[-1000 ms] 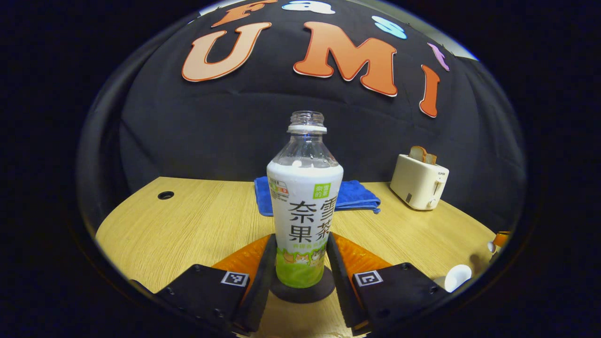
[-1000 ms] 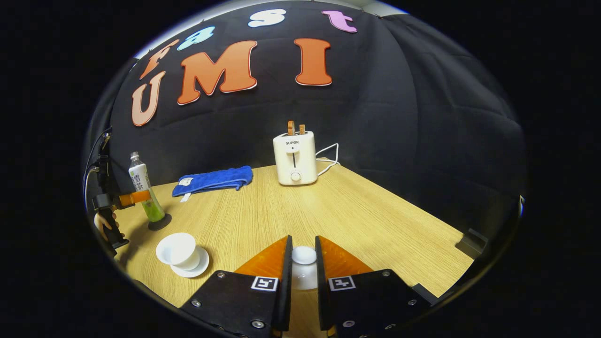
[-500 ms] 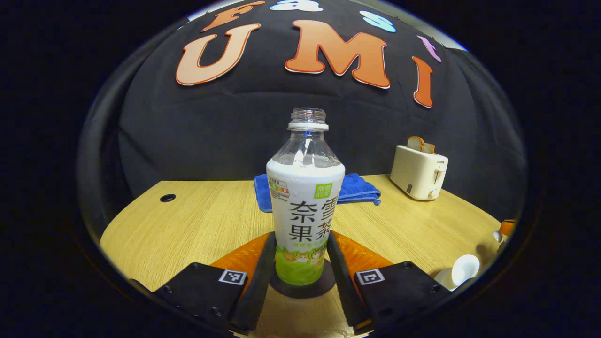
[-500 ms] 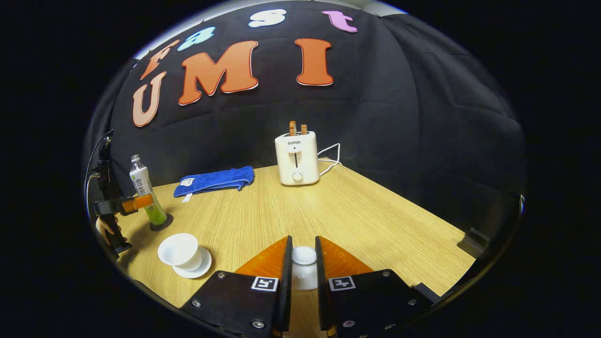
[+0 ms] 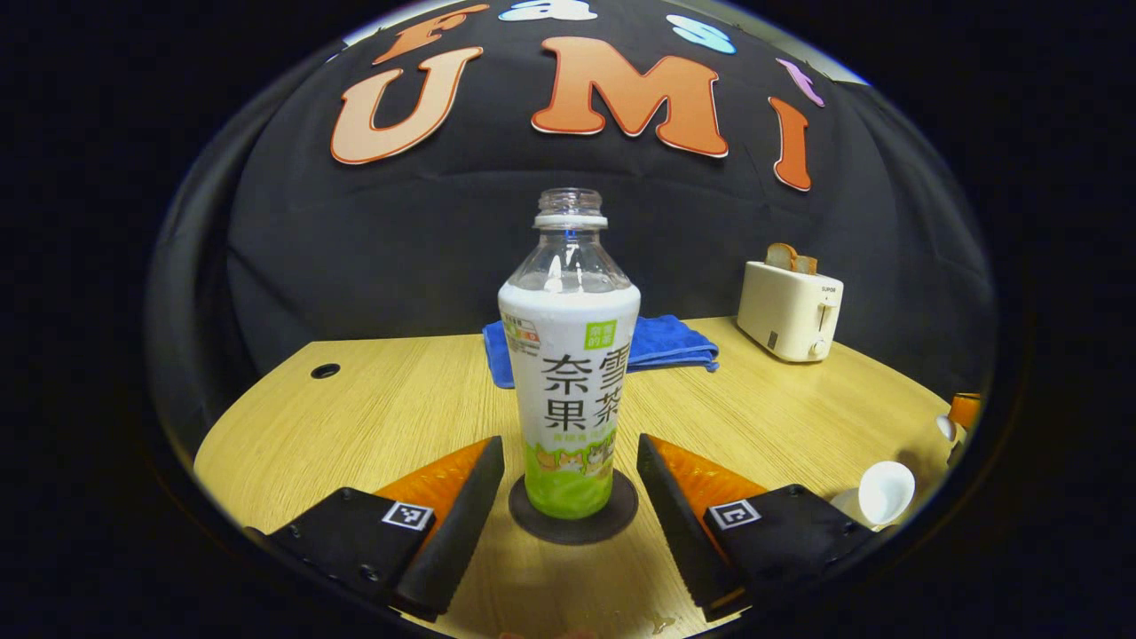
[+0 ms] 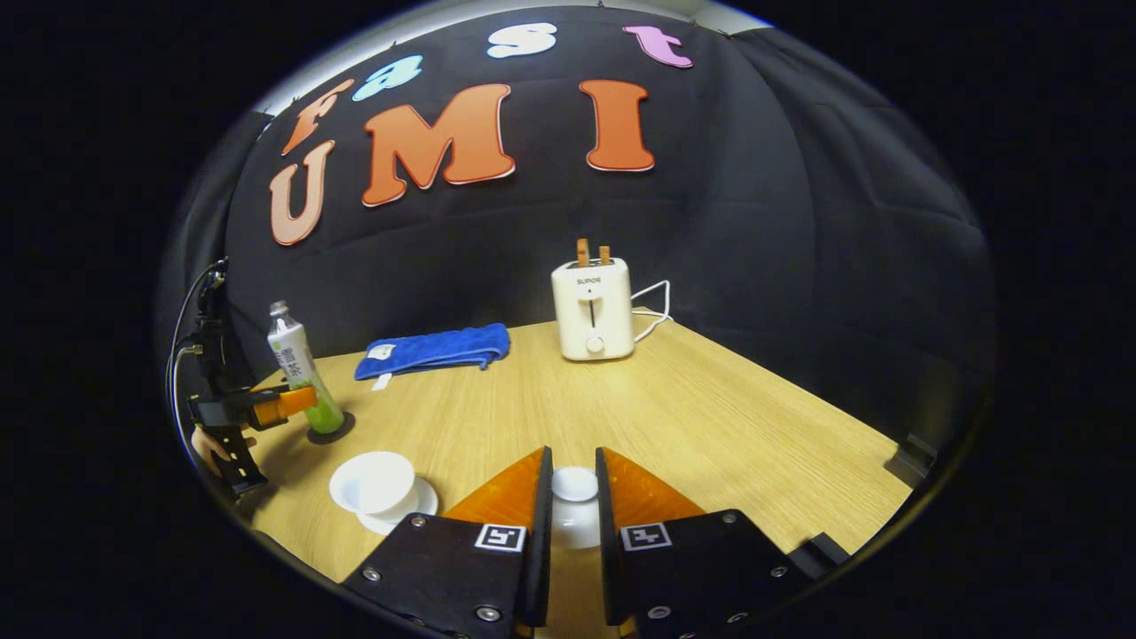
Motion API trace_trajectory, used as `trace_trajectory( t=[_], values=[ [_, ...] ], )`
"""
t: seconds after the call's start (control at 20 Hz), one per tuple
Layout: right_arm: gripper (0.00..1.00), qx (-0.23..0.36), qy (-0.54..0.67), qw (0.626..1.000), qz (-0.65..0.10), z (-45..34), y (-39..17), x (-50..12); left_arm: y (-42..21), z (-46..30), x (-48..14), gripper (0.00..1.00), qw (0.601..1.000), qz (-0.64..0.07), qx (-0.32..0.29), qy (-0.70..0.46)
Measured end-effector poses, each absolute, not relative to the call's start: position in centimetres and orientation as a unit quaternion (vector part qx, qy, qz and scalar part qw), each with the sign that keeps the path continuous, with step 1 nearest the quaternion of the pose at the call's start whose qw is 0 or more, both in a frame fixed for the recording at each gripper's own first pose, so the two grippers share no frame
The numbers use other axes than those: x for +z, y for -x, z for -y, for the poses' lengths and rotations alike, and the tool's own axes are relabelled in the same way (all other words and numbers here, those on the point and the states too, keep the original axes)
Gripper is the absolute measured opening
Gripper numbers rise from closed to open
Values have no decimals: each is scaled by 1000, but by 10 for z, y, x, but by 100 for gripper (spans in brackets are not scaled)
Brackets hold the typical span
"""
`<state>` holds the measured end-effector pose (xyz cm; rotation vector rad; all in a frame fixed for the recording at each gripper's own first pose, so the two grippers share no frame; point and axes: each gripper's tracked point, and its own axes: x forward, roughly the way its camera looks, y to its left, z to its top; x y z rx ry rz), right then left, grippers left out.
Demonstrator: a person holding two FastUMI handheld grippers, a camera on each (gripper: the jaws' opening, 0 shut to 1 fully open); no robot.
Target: Open the teacup lid with one hand, grasp the water bottle and pour water into the teacup with the other hand; after pouring, place the water bottle on the coaster and then close the teacup lid.
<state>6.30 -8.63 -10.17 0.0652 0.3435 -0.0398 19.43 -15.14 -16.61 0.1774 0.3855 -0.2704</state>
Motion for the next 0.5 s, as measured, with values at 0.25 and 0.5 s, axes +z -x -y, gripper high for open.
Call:
trace_trajectory(
  t=[0.25, 0.5],
  values=[
    [24, 46, -37, 983, -173, 30, -72, -103, -151, 131, -144, 94, 974, -163, -120, -100],
    [25, 97, -26, 980, -171, -19, -82, -102, -109, 112, -117, 94, 983, -122, -108, -90]
  ],
)
